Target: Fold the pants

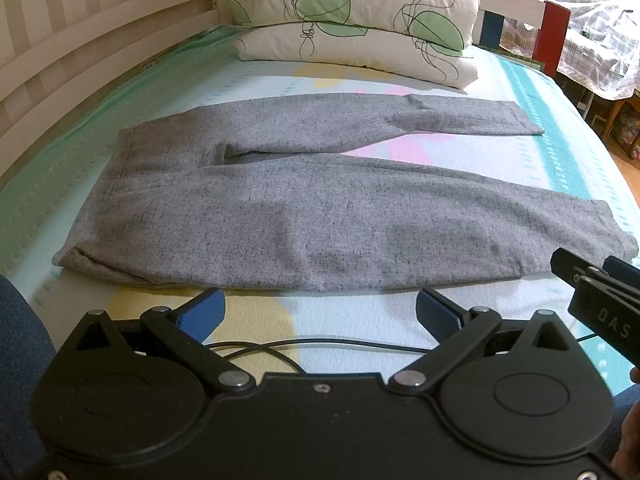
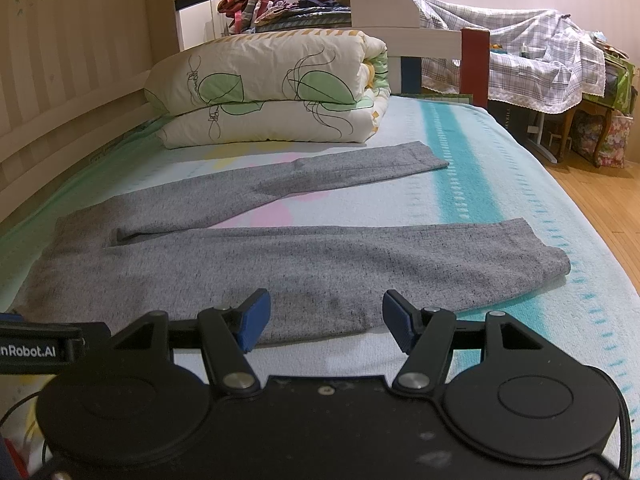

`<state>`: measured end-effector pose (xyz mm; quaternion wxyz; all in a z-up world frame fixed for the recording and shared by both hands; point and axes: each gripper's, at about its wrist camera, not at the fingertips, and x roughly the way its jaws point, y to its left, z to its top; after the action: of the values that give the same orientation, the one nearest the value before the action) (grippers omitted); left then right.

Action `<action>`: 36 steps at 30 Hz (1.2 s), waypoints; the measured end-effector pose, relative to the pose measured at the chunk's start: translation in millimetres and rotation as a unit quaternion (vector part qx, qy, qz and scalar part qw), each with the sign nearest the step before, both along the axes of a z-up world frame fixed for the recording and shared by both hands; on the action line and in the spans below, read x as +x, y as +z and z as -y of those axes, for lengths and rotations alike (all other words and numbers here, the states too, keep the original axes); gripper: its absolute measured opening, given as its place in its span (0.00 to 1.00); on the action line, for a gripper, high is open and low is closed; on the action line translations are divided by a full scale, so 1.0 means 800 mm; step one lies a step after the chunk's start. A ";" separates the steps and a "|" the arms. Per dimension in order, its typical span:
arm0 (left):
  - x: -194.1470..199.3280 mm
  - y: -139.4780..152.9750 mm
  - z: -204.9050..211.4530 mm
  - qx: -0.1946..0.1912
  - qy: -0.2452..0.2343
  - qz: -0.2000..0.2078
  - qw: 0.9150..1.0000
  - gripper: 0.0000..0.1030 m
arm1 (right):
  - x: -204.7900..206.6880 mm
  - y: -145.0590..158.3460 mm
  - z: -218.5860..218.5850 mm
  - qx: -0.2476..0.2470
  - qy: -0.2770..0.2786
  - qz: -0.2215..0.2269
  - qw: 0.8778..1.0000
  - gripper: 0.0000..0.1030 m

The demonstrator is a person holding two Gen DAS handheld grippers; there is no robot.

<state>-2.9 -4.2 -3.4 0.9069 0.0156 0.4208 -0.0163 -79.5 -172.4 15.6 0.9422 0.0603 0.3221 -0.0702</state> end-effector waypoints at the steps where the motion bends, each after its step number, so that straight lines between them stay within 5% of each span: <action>1: 0.000 0.000 0.001 0.001 -0.001 0.000 1.000 0.98 | 0.000 0.000 0.000 0.000 0.000 0.000 1.000 0.64; 36: 0.000 0.000 0.008 0.006 -0.012 0.000 1.000 0.98 | 0.003 -0.001 0.000 0.002 0.011 -0.008 1.000 0.64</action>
<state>-3.0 -10.4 -3.0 0.9063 0.0257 0.4211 -0.0245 -77.0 -172.6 14.5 0.9402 0.0580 0.3302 -0.0598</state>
